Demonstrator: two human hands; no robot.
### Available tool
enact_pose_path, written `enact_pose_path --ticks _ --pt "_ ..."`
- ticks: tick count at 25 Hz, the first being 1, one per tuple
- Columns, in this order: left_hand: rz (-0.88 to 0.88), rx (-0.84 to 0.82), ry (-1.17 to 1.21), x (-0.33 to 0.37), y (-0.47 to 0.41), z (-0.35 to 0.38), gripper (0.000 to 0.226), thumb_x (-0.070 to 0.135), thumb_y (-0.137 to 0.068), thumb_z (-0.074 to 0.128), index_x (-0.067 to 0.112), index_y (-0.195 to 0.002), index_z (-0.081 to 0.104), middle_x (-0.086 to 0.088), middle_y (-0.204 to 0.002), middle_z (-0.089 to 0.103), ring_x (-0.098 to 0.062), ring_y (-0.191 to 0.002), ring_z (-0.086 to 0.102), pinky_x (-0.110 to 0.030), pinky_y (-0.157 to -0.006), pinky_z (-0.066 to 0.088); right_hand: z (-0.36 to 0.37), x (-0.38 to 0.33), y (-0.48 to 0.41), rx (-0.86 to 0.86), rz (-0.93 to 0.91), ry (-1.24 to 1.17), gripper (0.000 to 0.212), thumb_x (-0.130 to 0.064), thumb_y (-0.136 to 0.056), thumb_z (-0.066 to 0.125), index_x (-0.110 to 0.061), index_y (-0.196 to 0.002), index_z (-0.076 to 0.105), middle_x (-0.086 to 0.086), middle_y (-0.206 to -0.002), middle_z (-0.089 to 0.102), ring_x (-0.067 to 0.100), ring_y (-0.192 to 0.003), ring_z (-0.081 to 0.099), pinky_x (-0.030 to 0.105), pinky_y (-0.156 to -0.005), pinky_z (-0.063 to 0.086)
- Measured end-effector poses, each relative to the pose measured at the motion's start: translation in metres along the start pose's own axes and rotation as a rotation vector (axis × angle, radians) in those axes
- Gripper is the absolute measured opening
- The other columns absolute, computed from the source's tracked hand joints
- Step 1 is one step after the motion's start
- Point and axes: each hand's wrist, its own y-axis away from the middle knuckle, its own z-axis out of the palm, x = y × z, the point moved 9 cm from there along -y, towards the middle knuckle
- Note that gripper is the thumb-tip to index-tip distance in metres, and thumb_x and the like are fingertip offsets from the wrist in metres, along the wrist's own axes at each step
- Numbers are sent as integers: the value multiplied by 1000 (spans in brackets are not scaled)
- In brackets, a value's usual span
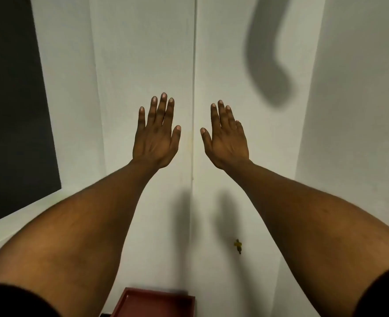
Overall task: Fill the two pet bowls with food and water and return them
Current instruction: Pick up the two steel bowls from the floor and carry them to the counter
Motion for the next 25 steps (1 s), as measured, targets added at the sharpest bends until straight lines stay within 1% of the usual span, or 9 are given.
enact_pose_path --ticks 2,4,8,13,16,18,20,23,25 --pt "-60 -38 -54 -12 8 2 69 43 -113 26 16 -173 3 -7 -182 2 -28 -168 1 -57 -134 3 12 -10 0 -37 -15 -40 72 -50 -115 26 -16 -175 6 6 -185 2 27 -170 5 54 -133 22" --pt "-113 -74 -83 -30 24 6 67 43 -113 27 16 -172 10 -8 -181 13 -29 -168 10 -58 -134 7 32 -25 4 -90 -42 -66 72 -51 -115 26 -16 -175 9 5 -184 7 28 -170 11 55 -131 28" --pt "-219 -144 -136 -74 73 5 62 39 -112 34 12 -168 28 -12 -169 42 -33 -154 40 -57 -125 30 78 -75 23 -206 -146 -173 70 -51 -115 28 -15 -174 18 7 -183 17 31 -166 24 55 -123 39" --pt "-359 -250 -254 -152 173 -12 58 40 -110 37 12 -161 41 -15 -156 57 -38 -137 58 -56 -109 47 134 -171 69 -337 -270 -317 65 -49 -115 31 -13 -169 32 10 -177 33 34 -157 38 53 -111 48" --pt "-489 -321 -326 -209 256 -37 55 42 -110 36 15 -157 44 -15 -151 61 -39 -130 62 -56 -103 52 162 -246 113 -407 -362 -389 58 -47 -115 33 -10 -159 44 10 -162 51 37 -141 53 48 -95 53" --pt "-601 -369 -359 -249 318 -57 55 42 -111 36 14 -156 46 -15 -152 61 -39 -130 62 -55 -101 55 181 -306 151 -477 -416 -453 54 -47 -115 33 -9 -147 53 11 -148 60 38 -128 60 44 -84 50" --pt "-689 -402 -382 -277 381 -77 53 41 -111 36 13 -153 50 -15 -148 63 -38 -126 63 -53 -94 58 202 -361 192 -551 -440 -529 54 -48 -115 33 -9 -145 56 11 -146 62 38 -127 60 44 -85 50" --pt "-835 -444 -408 -307 490 -110 48 36 -110 39 11 -148 53 -14 -137 66 -38 -116 64 -51 -81 58 232 -445 270 -687 -511 -625 56 -49 -115 34 -9 -148 55 13 -149 61 39 -132 59 50 -94 53" --pt "-960 -473 -436 -316 564 -132 46 35 -111 39 10 -148 53 -14 -136 66 -38 -116 63 -51 -80 58 250 -489 327 -788 -534 -692 57 -49 -115 35 -8 -149 56 15 -149 61 40 -133 59 51 -98 53"
